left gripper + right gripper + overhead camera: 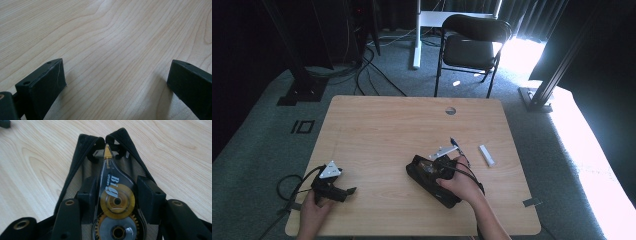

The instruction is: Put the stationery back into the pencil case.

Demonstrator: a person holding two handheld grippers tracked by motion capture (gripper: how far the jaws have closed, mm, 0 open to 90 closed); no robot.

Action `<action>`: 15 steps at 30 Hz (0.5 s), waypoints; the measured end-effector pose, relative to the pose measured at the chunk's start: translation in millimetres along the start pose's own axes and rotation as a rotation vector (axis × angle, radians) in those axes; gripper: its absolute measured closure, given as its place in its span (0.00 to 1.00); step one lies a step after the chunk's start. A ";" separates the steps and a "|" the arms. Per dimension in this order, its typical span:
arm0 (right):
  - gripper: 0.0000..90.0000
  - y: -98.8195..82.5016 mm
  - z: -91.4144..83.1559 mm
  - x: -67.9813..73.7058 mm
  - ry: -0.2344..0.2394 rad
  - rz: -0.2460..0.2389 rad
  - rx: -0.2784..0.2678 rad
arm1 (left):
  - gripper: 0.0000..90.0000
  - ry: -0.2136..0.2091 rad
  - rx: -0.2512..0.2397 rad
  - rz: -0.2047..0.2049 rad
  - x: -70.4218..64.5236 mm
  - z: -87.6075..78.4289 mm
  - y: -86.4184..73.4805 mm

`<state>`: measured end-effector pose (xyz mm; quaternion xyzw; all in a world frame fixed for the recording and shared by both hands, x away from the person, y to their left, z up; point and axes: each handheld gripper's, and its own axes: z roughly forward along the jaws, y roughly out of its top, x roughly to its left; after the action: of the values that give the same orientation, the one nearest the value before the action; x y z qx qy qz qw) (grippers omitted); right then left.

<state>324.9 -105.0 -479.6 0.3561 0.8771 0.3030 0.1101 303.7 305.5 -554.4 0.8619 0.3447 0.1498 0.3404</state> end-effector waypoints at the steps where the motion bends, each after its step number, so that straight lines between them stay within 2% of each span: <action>1: 0.57 0.1 1.2 0.3 0.000 0.000 0.004 | 0.02 0.000 0.000 0.000 0.0 0.0 0.0; 3: 0.57 0.2 2.1 0.1 0.003 0.001 0.004 | 0.02 0.000 0.000 0.000 0.0 0.0 0.0; 9: 0.57 1.5 12.6 1.5 0.009 -0.009 0.054 | 0.02 0.000 0.000 0.001 0.0 0.0 0.0; 13: 0.57 2.9 17.3 3.0 -0.005 -0.016 0.081 | 0.02 0.000 0.001 0.001 0.0 0.0 0.0; 15: 0.57 3.7 18.8 5.2 -0.023 -0.036 0.097 | 0.02 0.000 0.001 0.001 0.0 0.0 0.0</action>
<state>330.9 -90.7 -492.1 0.3484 0.8958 0.2538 0.1080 303.7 305.6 -554.4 0.8622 0.3443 0.1497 0.3402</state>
